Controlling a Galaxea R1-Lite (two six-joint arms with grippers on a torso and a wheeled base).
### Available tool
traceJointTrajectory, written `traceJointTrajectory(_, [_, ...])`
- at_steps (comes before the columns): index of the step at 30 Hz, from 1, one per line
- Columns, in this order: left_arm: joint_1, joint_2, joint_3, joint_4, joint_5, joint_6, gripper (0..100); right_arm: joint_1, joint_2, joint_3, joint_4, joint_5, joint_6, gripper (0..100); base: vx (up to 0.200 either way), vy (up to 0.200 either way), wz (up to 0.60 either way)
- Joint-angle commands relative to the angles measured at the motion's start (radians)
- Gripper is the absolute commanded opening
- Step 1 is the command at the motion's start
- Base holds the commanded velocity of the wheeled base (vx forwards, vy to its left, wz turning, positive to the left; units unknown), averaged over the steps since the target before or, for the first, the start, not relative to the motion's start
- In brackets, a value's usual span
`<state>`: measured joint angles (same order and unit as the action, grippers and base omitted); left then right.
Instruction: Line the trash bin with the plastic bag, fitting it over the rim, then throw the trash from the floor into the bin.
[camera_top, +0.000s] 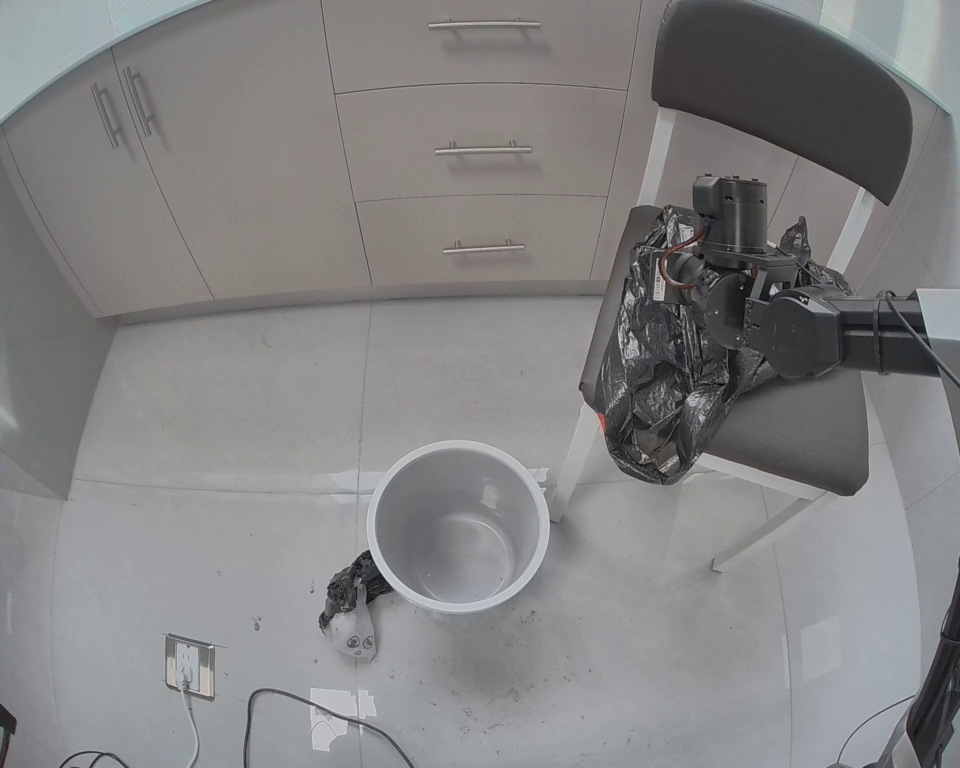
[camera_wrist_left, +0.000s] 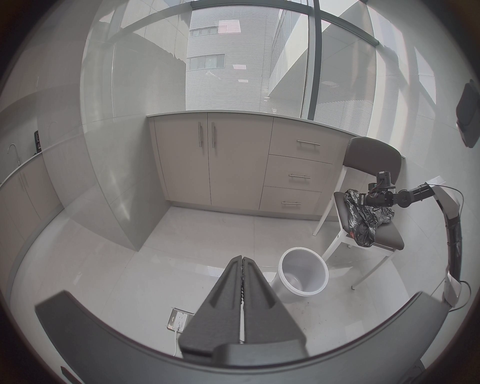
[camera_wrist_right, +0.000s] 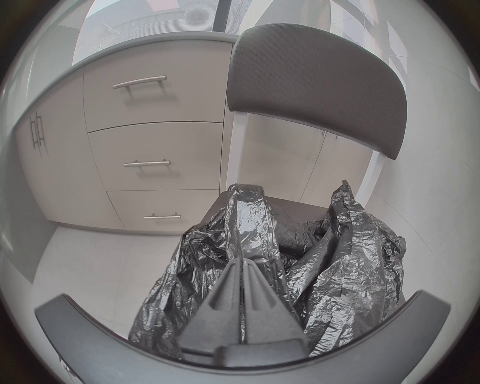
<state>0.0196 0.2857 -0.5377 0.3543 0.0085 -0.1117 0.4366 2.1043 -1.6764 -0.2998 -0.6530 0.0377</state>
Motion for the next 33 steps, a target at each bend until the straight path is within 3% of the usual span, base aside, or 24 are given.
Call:
traceJointTrajectory(1, [0.0, -0.002, 0.004, 0.0, 0.001, 0.0, 0, 0.013, -0.044, 0.004, 0.004, 0.004, 0.001, 0, 0.0, 0.0, 0.0])
traceJointTrajectory(5, [0.0, -0.005, 0.01, -0.001, 0.001, -0.003, 0, 0.037, -0.144, 0.032, 0.054, 0.023, -0.001, 0, 0.0, 0.0, 0.0])
traceJointTrajectory(10, [0.0, -0.01, 0.019, -0.001, 0.001, -0.025, 0, 0.039, -0.247, 0.104, 0.153, 0.107, 0.004, 0, 0.0, 0.0, 0.0])
traceJointTrajectory(11, [0.0, -0.01, 0.019, -0.001, 0.001, -0.025, 0, 0.039, -0.247, 0.104, 0.153, 0.107, 0.004, 100, 0.0, 0.0, 0.0])
traceJointTrajectory(17, [0.0, -0.01, 0.03, -0.014, -0.005, -0.025, 0, 0.024, -0.221, 0.175, 0.148, 0.161, 0.002, 100, 0.0, 0.0, 0.0])
traceJointTrajectory(26, [0.0, -0.013, 0.036, -0.015, -0.004, -0.025, 0, 0.019, -0.122, 0.113, 0.079, 0.13, 0.002, 100, 0.0, 0.0, 0.0])
traceJointTrajectory(33, [0.0, -0.011, 0.039, -0.015, -0.005, -0.023, 0, -0.035, -0.102, 0.049, 0.07, 0.107, -0.002, 100, 0.0, 0.0, 0.0])
